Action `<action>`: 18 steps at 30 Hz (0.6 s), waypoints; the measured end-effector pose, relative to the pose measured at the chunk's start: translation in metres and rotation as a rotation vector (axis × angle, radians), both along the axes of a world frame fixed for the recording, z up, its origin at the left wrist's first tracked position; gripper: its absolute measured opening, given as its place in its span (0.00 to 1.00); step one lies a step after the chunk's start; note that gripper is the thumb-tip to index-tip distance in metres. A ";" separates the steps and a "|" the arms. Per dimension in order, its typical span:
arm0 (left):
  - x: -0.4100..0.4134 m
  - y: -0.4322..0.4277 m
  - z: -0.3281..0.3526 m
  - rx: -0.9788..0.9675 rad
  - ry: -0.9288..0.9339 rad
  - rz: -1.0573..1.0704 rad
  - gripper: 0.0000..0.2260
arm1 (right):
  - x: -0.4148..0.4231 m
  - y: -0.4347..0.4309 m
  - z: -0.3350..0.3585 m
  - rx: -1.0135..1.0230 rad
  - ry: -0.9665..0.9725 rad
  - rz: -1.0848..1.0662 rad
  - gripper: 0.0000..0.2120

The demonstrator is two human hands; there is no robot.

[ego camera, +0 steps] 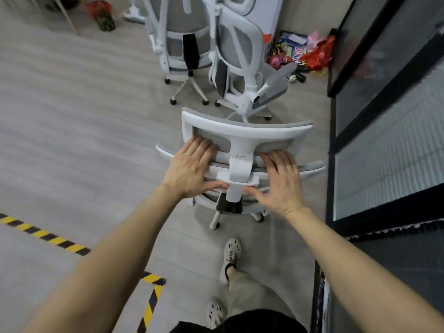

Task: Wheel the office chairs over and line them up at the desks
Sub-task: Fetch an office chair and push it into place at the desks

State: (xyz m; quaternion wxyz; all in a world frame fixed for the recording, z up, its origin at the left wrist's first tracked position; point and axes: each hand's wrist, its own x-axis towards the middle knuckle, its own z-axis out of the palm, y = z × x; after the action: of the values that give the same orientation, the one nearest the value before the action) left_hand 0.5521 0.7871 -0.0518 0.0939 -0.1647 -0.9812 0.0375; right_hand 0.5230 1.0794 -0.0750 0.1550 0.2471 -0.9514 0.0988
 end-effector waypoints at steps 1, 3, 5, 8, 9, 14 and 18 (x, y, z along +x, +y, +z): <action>0.017 -0.011 0.000 -0.003 -0.008 0.045 0.54 | 0.005 -0.012 0.000 -0.009 0.000 0.037 0.47; 0.048 -0.031 0.002 -0.012 -0.030 0.132 0.54 | 0.016 -0.037 0.001 -0.016 -0.007 0.115 0.47; 0.076 -0.052 0.001 -0.010 -0.032 0.223 0.55 | 0.024 -0.063 0.002 -0.030 -0.015 0.196 0.47; 0.114 -0.083 -0.002 0.017 -0.039 0.369 0.54 | 0.027 -0.106 0.002 -0.037 -0.035 0.326 0.48; 0.126 -0.093 -0.002 0.018 -0.052 0.419 0.54 | 0.027 -0.121 0.002 -0.028 -0.037 0.371 0.48; 0.180 -0.137 0.001 0.015 -0.107 0.677 0.55 | 0.023 -0.201 -0.005 -0.010 -0.085 0.592 0.48; 0.221 -0.169 0.002 0.010 -0.145 0.893 0.57 | 0.029 -0.274 -0.004 0.049 -0.135 0.744 0.50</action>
State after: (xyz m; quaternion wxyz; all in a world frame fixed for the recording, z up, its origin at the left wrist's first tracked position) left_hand 0.7734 0.6180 -0.0494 0.0005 0.2730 -0.9603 0.0582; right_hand 0.5516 0.8055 -0.0792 0.0397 0.5723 -0.8068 0.1417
